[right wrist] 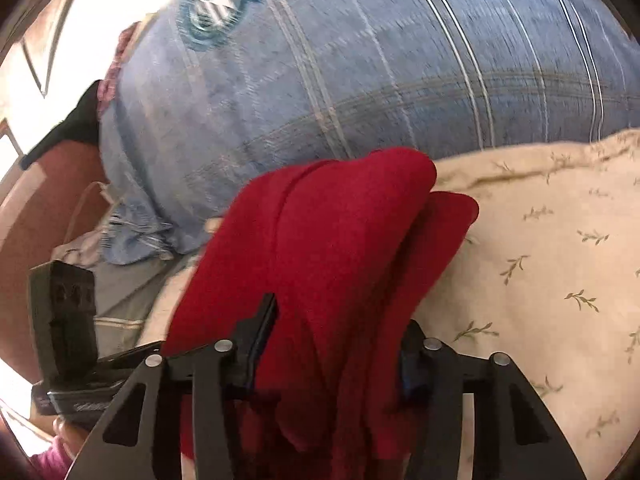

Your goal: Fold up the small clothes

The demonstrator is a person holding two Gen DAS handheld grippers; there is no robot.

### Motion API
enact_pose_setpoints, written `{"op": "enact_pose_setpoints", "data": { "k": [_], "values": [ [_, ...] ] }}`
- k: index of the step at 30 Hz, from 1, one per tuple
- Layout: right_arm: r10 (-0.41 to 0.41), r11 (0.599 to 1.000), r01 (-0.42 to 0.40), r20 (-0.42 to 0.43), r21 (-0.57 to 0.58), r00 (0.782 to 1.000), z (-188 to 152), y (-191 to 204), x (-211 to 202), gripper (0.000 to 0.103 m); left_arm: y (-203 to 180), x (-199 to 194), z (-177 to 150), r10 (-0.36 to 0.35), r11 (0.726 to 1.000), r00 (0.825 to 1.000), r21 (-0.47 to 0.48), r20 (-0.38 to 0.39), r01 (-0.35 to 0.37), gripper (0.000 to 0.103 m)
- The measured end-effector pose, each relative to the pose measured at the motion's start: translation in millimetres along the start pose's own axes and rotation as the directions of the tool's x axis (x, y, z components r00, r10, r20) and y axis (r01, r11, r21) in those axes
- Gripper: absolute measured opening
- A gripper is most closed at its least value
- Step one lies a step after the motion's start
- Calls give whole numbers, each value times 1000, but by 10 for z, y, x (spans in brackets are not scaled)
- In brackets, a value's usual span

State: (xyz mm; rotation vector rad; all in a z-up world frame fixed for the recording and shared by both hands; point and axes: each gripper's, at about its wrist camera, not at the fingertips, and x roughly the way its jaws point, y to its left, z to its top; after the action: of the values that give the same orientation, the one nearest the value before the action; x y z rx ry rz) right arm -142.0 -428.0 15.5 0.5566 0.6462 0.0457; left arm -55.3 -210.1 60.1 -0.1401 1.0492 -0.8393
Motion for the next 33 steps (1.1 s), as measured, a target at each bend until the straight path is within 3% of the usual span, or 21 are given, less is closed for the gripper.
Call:
{"op": "enact_pose_setpoints", "data": {
  "k": [2, 5, 8, 9, 11, 13, 15, 17, 19, 21, 23, 26, 27, 29, 33],
  "values": [
    [55, 998, -55, -5, 0, 998, -9, 147, -141, 48, -52, -253, -62, -31, 999, 999, -11, -7, 31, 52],
    [117, 993, -117, -34, -20, 993, -143, 416, -270, 52, -157, -686, -289, 10, 1000, 1000, 16, 21, -11, 52],
    [168, 985, -164, -115, 48, 979, -388, 515, -180, 61, -125, -914, -580, 96, 995, 995, 11, -13, -96, 52],
    [159, 987, -154, -138, 49, 978, -445, 529, -130, 61, -100, -917, -632, 114, 993, 993, -2, -21, -114, 52],
    [12, 1000, -9, -167, 18, 986, -580, 524, -87, 62, 16, -842, -830, 154, 987, 987, -37, -48, -156, 54],
    [7, 999, -2, -134, 39, 991, -635, 496, -212, 64, 77, -803, -958, 201, 978, 979, -42, -47, -203, 56],
    [-14, 998, 18, -65, 54, 998, -663, 501, -465, 70, 55, -866, -1025, 231, 973, 973, -34, 10, -230, 58],
    [-39, 999, 39, 30, -14, 999, -680, 645, -762, 71, 8, -934, -1062, 261, 965, 964, -23, 55, -260, 61],
    [-11, 995, 18, 64, -102, 998, -707, 857, -902, 71, -34, -957, -1078, 292, 956, 952, -16, 91, -292, 63],
    [21, 982, -13, 39, -187, 999, -767, 1077, -925, 61, -53, -959, -1106, 308, 951, 946, -16, 103, -308, 68],
    [7, 971, -6, 5, -239, 1000, -826, 1230, -851, 30, -45, -991, -1132, 320, 947, 941, -29, 112, -319, 68],
    [-1, 965, -19, -76, -260, 997, -995, 1255, -669, 25, -8, -1106, -1192, 353, 935, 924, -31, 149, -353, 68],
    [-40, 965, 14, -94, -260, 995, -1070, 1199, -606, 23, -15, -1127, -1214, 361, 932, 919, -30, 161, -361, 68],
    [-155, 956, 123, -106, -265, 982, -1167, 1054, -449, 2, 3, -1169, -1255, 381, 923, 907, -25, 179, -383, 69],
    [-194, 945, 172, -53, -278, 980, -1276, 1093, -441, 8, 4, -1167, -1269, 408, 911, 894, -19, 187, -412, 69]
  ]
}}
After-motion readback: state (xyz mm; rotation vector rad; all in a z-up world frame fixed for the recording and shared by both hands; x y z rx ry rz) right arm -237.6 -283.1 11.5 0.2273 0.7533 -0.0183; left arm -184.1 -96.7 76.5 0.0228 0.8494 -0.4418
